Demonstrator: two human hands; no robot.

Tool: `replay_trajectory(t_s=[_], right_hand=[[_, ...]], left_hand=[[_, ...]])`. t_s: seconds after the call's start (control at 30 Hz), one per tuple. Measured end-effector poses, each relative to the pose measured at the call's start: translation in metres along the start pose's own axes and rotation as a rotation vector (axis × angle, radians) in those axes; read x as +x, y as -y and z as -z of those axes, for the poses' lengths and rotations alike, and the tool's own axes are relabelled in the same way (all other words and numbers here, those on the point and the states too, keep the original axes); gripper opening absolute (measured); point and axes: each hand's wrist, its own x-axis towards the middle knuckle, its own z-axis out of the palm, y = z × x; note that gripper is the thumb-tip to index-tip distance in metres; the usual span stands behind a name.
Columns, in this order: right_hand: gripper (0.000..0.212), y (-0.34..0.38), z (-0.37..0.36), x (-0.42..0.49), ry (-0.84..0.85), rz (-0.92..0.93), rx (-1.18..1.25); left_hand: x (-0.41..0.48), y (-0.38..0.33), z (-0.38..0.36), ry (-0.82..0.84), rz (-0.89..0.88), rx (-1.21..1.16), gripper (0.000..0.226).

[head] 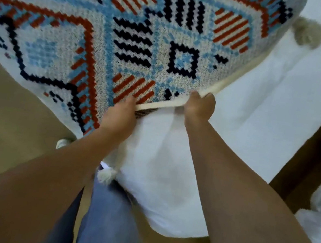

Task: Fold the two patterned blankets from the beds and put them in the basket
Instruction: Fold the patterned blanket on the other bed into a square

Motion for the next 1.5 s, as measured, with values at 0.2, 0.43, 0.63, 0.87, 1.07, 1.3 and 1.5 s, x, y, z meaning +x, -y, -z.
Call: replay_trajectory(t_s=[0.2,0.43,0.63,0.87,1.07,1.3,1.5], right_hand=[[0.025,0.056,-0.003,-0.008,-0.059,0.17,-0.046],[0.031,0.166,-0.061,-0.044,-0.078,0.387,-0.137],[0.032,0.275,-0.145,-0.082,-0.133,0.473,-0.157],[0.038,0.384,-0.248,-0.113,-0.129,0.507,-0.09],[0.034,0.452,-0.321,-0.116,-0.12,0.58,-0.109],[0.042,0.536,-0.406,-0.093,-0.057,0.517,-0.042],[0.041,0.606,-0.474,-0.088,-0.012,0.552,-0.124]], left_hand=[[0.004,0.019,0.051,-0.048,-0.206,0.064,0.024],[0.045,0.084,0.155,-0.146,-0.177,0.121,0.014],[0.089,0.179,0.254,-0.166,0.025,0.061,0.012],[0.146,0.274,0.354,-0.198,0.223,-0.12,0.009],[0.194,0.337,0.414,-0.325,0.256,-0.245,0.011],[0.278,0.381,0.478,-0.385,0.267,-0.485,0.014],[0.329,0.435,0.527,-0.36,0.219,-0.312,0.026]])
